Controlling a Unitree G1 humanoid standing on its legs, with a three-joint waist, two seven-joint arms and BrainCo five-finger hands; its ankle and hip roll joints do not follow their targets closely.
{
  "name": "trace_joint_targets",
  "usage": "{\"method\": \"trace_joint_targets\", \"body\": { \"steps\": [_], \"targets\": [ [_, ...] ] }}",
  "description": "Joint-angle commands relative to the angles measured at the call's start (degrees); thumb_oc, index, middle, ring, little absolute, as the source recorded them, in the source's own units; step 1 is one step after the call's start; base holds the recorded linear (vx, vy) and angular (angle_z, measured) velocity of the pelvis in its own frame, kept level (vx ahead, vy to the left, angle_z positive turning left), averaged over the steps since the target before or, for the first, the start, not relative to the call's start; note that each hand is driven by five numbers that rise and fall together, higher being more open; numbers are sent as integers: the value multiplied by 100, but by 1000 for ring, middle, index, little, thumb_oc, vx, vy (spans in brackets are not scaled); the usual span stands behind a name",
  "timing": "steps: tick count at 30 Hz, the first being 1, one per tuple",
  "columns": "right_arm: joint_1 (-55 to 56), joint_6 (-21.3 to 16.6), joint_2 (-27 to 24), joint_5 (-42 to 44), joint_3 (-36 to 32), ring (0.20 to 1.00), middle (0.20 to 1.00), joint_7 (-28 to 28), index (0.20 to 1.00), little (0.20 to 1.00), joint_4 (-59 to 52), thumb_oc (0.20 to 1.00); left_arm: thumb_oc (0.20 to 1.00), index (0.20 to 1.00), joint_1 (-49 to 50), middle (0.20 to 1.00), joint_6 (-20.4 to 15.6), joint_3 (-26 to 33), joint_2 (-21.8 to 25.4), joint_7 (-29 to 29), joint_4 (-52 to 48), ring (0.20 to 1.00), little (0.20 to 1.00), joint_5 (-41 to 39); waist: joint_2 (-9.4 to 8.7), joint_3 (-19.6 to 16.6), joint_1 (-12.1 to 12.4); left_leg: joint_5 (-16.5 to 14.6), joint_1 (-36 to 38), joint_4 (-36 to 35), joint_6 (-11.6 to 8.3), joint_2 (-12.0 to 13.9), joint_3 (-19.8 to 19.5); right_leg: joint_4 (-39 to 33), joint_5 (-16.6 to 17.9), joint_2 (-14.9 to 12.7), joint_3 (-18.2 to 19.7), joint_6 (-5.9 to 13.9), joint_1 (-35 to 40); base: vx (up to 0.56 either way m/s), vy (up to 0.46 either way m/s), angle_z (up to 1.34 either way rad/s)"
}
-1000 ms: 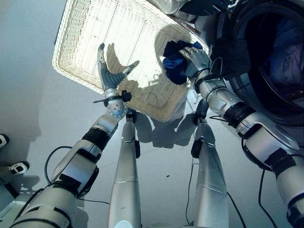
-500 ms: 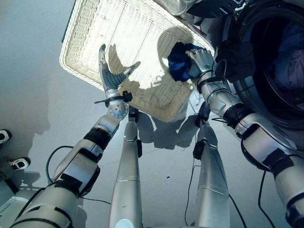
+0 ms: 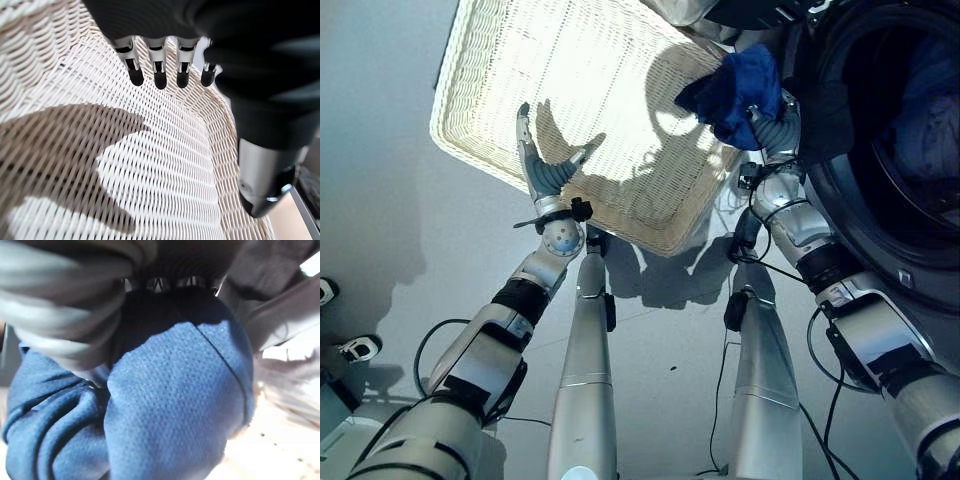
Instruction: Put the clothes into the washing machine.
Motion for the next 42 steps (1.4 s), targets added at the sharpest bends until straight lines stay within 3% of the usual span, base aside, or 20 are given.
{"method": "trace_joint_targets", "body": {
  "steps": [1, 4, 8, 13, 15, 16, 18, 19, 21, 22, 24, 30, 32, 33, 34, 40, 42],
  "targets": [
    [421, -630, -475, 828, -302, 200, 200, 94, 200, 200, -180, 200, 1000, 1000, 58, 1000, -137, 364, 37, 143, -161, 1000, 1000, 176, 186, -97, -219, -41, -198, 177, 450, -308, 286, 46, 85, 524, -283, 157, 40, 7, -10, -5],
    [499, -948, -595, 1626, -678, 200, 200, 328, 200, 200, -41, 200, 1000, 1000, 133, 1000, -208, 415, 172, 116, -118, 1000, 1000, 117, 132, -97, -258, -79, -179, 169, 419, -277, 269, 19, 93, 548, -272, 183, 62, 8, -11, -7],
    [451, -1064, -764, 2156, -866, 200, 200, 450, 200, 200, 306, 200, 1000, 1000, 116, 1000, -261, 424, 272, 66, -45, 1000, 1000, 69, 104, -97, -266, -109, -163, 153, 403, -269, 249, -25, 108, 553, -280, 199, 85, 6, -10, -9],
    [169, -1155, -1133, 3424, -1134, 200, 200, 649, 200, 200, 1138, 200, 1000, 1000, 77, 1000, -372, 439, 456, -69, 109, 1000, 1000, -34, 70, -97, -239, -157, -151, 178, 371, -238, 195, -71, 115, 546, -304, 215, 138, 7, -26, -9],
    [-147, -1467, -1578, 4406, -1404, 200, 200, 673, 200, 200, 1873, 200, 1000, 1000, 164, 1000, -518, 384, 653, -139, 172, 1000, 1000, -117, 34, -97, -205, -225, -146, 197, 366, -218, 137, -129, 119, 576, -337, 227, 200, 6, -109, -8],
    [-293, -1721, -1805, 4603, -1491, 200, 200, 531, 200, 200, 2080, 200, 1000, 1000, 241, 1000, -587, 344, 744, -129, 134, 1000, 1000, -133, 12, -97, -185, -250, -155, 183, 373, -213, 102, -175, 130, 594, -360, 233, 223, 3, -109, -5],
    [-367, -1875, -1931, 4710, -1493, 200, 200, 460, 200, 200, 2124, 200, 1000, 1000, 294, 1000, -620, 324, 799, -126, 97, 1000, 1000, -146, 0, -97, -175, -259, -162, 178, 380, -214, 82, -206, 142, 605, -372, 233, 238, -1, -72, -3],
    [-504, -2146, -2188, 4441, -1508, 457, 457, 72, 457, 457, 2052, 457, 1000, 1000, 413, 1000, -663, 274, 920, -100, -22, 1000, 1000, -180, -32, -97, -170, -274, -156, 147, 389, -218, 51, -262, 162, 621, -389, 241, 268, -5, -80, 4],
    [-675, -2326, -2518, 3976, -1408, 1000, 1000, -299, 1000, 1000, 1843, 1000, 1000, 1000, 529, 1000, -637, 258, 1084, -110, -202, 1000, 1000, -287, -79, -97, -179, -291, -160, 154, 394, -202, 25, -292, 181, 635, -402, 248, 289, -11, -34, 9],
    [-725, -2344, -2650, 3734, -1333, 1000, 1000, -452, 1000, 1000, 1726, 1000, 1000, 1000, 571, 1000, -610, 260, 1148, -121, -266, 1000, 1000, -346, -102, -97, -187, -303, -150, 169, 407, -199, 17, -293, 184, 638, -403, 244, 300, -17, 11, 5],
    [-812, -2223, -2824, 3433, -1248, 1000, 1000, -666, 1000, 1000, 1602, 1000, 1000, 1000, 617, 1000, -581, 298, 1207, -165, -310, 1000, 1000, -388, -150, -97, -197, -319, -116, 177, 425, -190, 4, -298, 171, 639, -414, 238, 346, 0, 0, 0],
    [-969, -1735, -2995, 3188, -1086, 1000, 1000, -413, 1000, 1000, 2042, 1000, 1000, 1000, 412, 1000, -524, 260, 1264, -397, -154, 1000, 1000, -522, -157, -97, -176, -337, -26, 184, 489, -243, -16, -284, 140, 606, -438, 218, 421, 0, 0, 0],
    [-1092, -1166, -2979, 2424, -880, 1000, 1000, -720, 1000, 1000, 2333, 1000, 1000, 1000, 296, 1000, -508, 180, 1247, -453, -82, 1000, 1000, -561, -109, -97, -135, -335, -15, 164, 508, -289, -24, -297, 147, 582, -447, 220, 425, 0, 0, 0],
    [-1119, -1120, -2978, 2355, -848, 1000, 1000, -759, 1000, 1000, 2346, 1000, 1000, 1000, 287, 1000, -514, 178, 1243, -457, -71, 1000, 1000, -567, -100, -97, -136, -332, -15, 158, 510, -292, -25, -302, 150, 580, -450, 221, 423, 0, 0, 0],
    [-1236, -605, -2966, 1794, -594, 1000, 1000, -1086, 1000, 1000, 2449, 1000, 1000, 1000, 226, 1000, -500, 123, 1246, -457, -49, 1000, 1000, -609, -73, -97, -111, -326, -40, 166, 522, -310, -31, -304, 155, 566, -457, 215, 401, 0, 0, 0],
    [-1679, 451, -2893, 441, 230, 1000, 1000, -1386, 1000, 1000, 2766, 1000, 1000, 1000, 16, 1000, -461, 7, 1289, -544, 1, 1000, 1000, -724, -12, -97, -32, -321, -95, 167, 553, -348, -38, -314, 167, 531, -509, 222, 360, 0, 0, 0],
    [-1784, 650, -2852, 124, 402, 1000, 1000, -1458, 1000, 1000, 2702, 1000, 1000, 1000, -33, 1000, -460, -4, 1304, -565, 14, 1000, 1000, -760, 4, -97, -35, -316, -108, 156, 554, -351, -34, -319, 166, 525, -523, 225, 351, 0, 0, 0]
  ]
}}
